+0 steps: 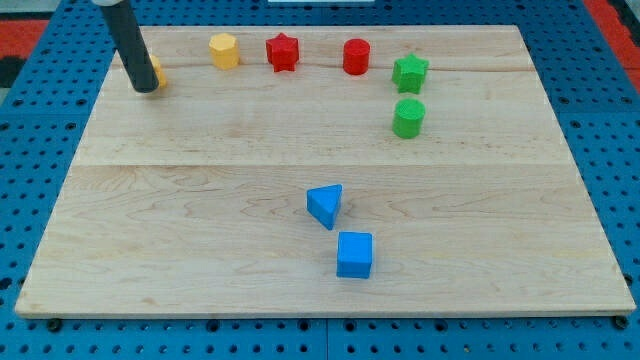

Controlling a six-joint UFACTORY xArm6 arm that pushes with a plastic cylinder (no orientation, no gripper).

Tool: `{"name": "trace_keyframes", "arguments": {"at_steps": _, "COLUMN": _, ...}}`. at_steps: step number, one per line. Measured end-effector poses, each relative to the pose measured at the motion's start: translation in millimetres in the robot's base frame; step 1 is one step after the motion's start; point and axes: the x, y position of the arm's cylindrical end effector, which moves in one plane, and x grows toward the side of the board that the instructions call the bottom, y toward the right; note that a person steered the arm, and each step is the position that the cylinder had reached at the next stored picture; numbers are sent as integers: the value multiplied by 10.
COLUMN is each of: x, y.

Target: Push the green star below the red star

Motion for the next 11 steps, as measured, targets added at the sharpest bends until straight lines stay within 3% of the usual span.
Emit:
{"name": "trace_keyframes", "arguments": {"at_steps": 2, "x": -380, "y": 0}}
{"name": "trace_keyframes", "arguments": {"at_steps": 3, "x": 226, "y": 38}}
{"name": "trace_keyframes", "arguments": {"at_steps": 4, "x": 662, "y": 753}}
{"name": "trace_keyframes", "arguments": {"at_steps": 5, "x": 791, "y": 1601}}
{"name": "trace_keyframes", "arguments": {"at_steps": 7, "x": 412, "y": 3121}}
{"name": "trace_keyframes", "arguments": {"at_steps": 9, "x": 227, "y": 4117}}
{"name": "trace_keyframes", "arguments": {"at_steps": 10, "x": -143, "y": 4276}}
{"name": "trace_keyframes", "arguments": {"at_steps": 11, "x": -334, "y": 4077}}
